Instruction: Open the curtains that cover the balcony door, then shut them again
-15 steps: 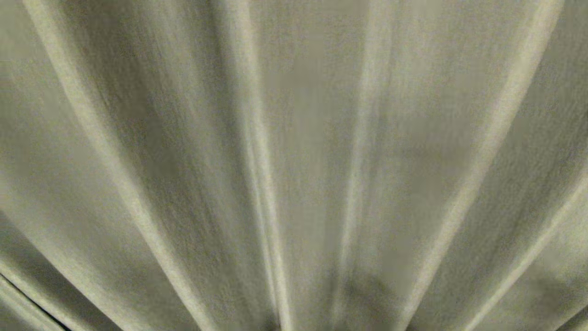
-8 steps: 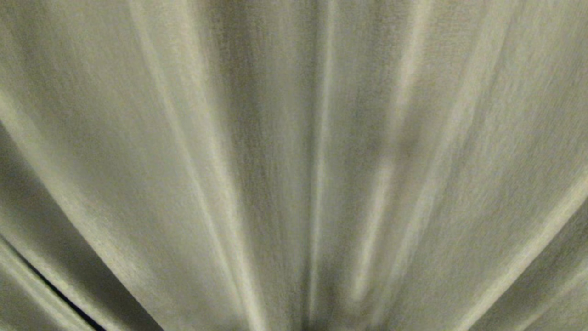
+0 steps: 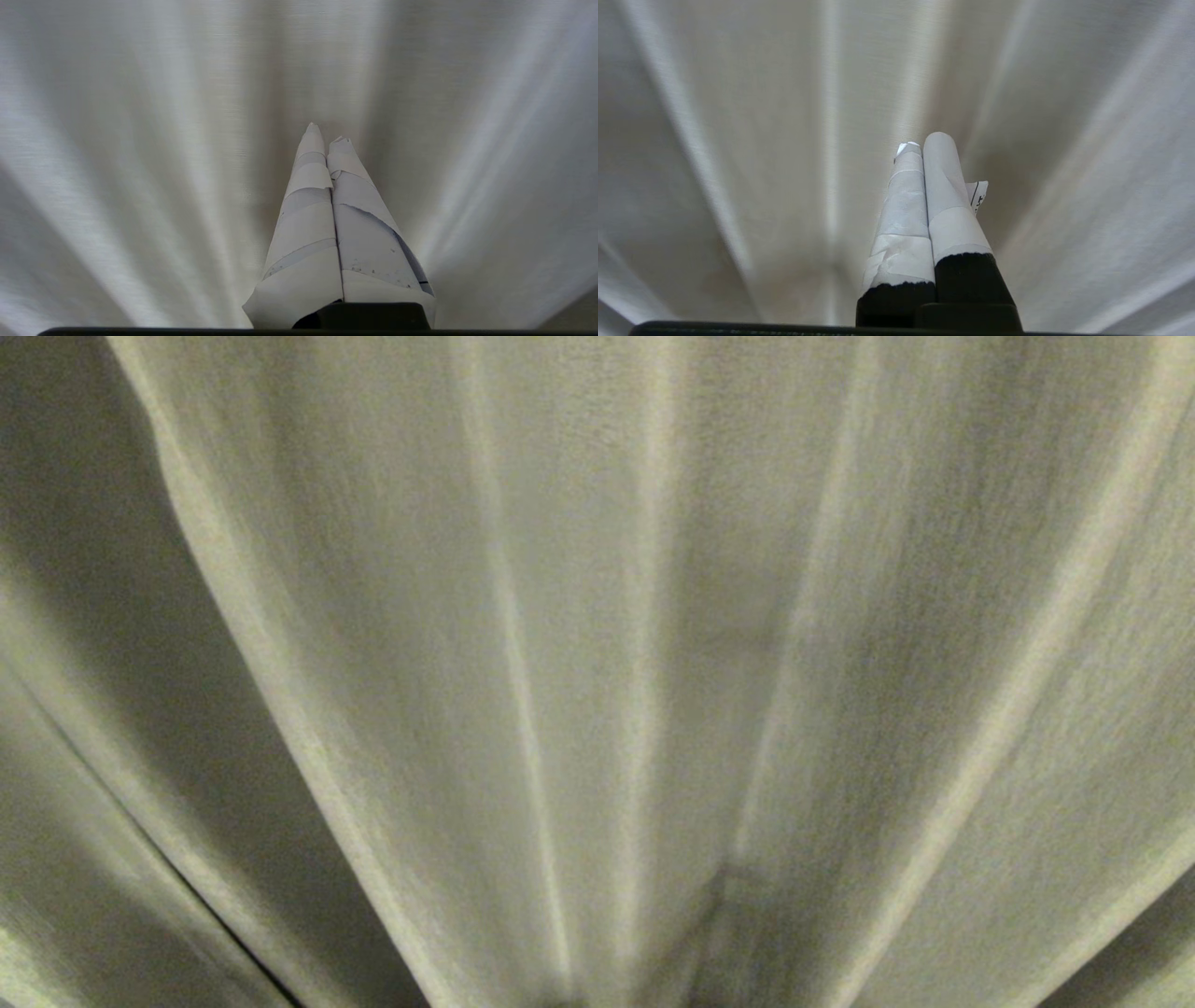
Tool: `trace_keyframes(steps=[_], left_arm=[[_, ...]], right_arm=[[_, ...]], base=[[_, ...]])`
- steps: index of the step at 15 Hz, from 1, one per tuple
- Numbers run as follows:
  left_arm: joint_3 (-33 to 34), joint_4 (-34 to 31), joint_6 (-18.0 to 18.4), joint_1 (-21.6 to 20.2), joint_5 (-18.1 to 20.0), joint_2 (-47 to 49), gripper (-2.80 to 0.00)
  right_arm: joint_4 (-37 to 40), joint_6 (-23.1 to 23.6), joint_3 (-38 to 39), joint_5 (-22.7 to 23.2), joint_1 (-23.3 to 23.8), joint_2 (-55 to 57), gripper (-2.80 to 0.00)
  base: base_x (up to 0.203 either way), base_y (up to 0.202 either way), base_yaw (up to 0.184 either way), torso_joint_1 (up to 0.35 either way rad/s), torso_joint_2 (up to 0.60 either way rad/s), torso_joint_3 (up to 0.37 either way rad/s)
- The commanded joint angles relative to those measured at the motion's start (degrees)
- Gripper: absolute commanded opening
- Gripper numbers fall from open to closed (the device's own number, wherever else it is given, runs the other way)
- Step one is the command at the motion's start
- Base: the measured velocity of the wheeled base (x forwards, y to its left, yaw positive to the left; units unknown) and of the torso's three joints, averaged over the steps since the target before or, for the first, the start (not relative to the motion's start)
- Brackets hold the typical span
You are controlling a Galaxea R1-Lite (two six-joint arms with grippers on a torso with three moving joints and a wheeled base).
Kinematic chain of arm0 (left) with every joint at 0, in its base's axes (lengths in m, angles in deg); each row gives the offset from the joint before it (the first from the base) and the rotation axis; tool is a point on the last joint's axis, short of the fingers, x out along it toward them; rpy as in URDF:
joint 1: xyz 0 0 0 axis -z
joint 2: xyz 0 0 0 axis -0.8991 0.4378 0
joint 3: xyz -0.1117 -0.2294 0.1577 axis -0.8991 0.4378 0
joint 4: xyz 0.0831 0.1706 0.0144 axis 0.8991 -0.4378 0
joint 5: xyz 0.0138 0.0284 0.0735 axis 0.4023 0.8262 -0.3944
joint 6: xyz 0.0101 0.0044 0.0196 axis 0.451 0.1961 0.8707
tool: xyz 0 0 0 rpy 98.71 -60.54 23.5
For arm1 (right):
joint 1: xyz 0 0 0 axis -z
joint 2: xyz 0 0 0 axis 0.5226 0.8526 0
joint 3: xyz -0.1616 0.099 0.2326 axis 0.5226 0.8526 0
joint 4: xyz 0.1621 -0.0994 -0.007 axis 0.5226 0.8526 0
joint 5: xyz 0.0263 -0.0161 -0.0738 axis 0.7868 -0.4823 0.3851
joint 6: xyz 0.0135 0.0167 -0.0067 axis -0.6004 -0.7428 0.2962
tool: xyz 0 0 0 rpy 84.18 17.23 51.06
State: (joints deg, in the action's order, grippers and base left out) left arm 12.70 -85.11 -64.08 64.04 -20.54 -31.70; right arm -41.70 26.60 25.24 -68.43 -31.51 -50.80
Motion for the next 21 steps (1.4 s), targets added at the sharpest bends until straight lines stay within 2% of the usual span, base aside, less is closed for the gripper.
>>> trace_keyframes(steps=[1, 21], left_arm=[[0.0, 0.02, 0.01, 0.0, -0.03, -0.02, -2.8], [0.0, 0.02, 0.1, 0.0, -0.03, -0.02, -2.8]], right_arm=[[0.02, 0.06, 0.01, 0.05, 0.0, -0.02, -2.8], [0.02, -0.21, 0.01, -0.04, 0.0, -0.02, -2.8]], base=[[0.0, 0.193, 0.002, 0.002, 0.0, 0.007], [0.0, 0.191, 0.001, 0.003, 0.0, 0.002]])
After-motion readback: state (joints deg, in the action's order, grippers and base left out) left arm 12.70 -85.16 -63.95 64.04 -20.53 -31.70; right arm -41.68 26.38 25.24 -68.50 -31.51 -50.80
